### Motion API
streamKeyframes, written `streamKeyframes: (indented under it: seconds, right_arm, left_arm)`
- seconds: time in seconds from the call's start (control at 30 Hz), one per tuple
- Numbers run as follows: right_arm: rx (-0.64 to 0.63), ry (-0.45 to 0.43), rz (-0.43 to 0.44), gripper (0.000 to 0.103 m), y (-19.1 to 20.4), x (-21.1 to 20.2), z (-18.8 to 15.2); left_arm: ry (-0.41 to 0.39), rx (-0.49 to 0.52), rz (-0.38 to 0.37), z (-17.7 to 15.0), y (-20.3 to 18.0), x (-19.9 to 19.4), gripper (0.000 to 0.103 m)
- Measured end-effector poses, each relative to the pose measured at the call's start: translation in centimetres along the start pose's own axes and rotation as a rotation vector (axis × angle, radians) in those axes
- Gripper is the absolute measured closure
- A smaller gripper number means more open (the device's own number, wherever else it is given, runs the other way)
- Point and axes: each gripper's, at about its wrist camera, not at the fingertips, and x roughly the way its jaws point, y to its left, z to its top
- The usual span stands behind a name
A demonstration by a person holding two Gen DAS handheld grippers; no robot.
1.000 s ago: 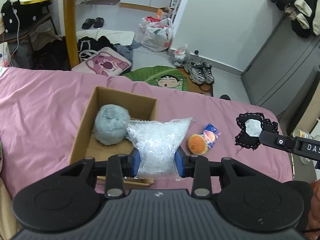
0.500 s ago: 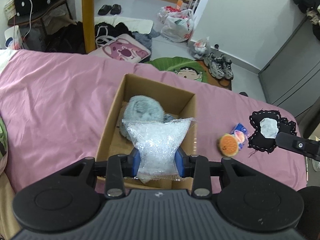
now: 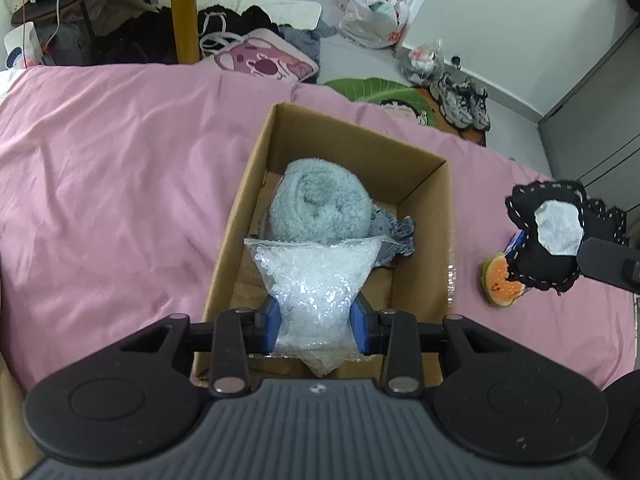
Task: Organize soft objects
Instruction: 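Carry the bubble bag with the left gripper over the box while the right gripper carries the lace cloth, then open both grippers to drop the bubble bag and lace cloth into the box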
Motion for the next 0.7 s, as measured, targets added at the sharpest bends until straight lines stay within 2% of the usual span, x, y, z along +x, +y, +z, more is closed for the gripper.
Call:
streamKeyframes:
  seconds: [0.23, 0.4, 0.5, 0.7]
  right_arm:
    - [-0.023, 0.053, 0.011, 0.095, 1.4, 2.0, -0.1]
    - [-0.032, 0.083, 0.008, 0.095, 2.0, 3.1, -0.5]
    - [-0.029, 0.097, 0.008, 0.095, 2.2, 3.5, -0.7]
    - [-0.037, 0.109, 0.016, 0.095, 2.8, 4.2, -0.8]
  left_arm:
    - [0.071, -0.019, -0.016, 0.4, 0.5, 2.0, 0.067]
    - [0.085, -0.050, -0.006, 0.6, 1.1, 2.6, 0.064]
    - [0.080, -0.087, -0.011, 0.7, 1.8, 2.2, 0.061]
    - [0.046, -0.093, -0.002, 0.4, 2.5, 0.6, 0.057]
